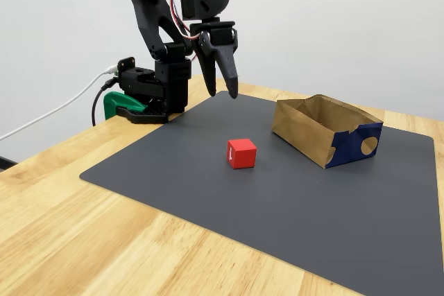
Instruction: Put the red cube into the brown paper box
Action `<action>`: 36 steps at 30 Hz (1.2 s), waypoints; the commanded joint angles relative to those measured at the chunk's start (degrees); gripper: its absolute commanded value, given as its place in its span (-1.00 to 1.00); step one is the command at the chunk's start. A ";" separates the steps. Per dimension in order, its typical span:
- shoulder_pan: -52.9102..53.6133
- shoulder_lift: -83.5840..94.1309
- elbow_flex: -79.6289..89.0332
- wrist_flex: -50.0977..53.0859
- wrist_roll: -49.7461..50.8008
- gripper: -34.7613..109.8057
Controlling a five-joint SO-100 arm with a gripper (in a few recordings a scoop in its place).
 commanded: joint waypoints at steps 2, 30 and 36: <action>2.81 -5.27 -4.75 -0.79 -0.70 0.00; 3.69 -43.07 -23.73 -8.17 -9.14 -0.01; 1.85 -44.21 -23.82 -8.26 -9.58 -0.04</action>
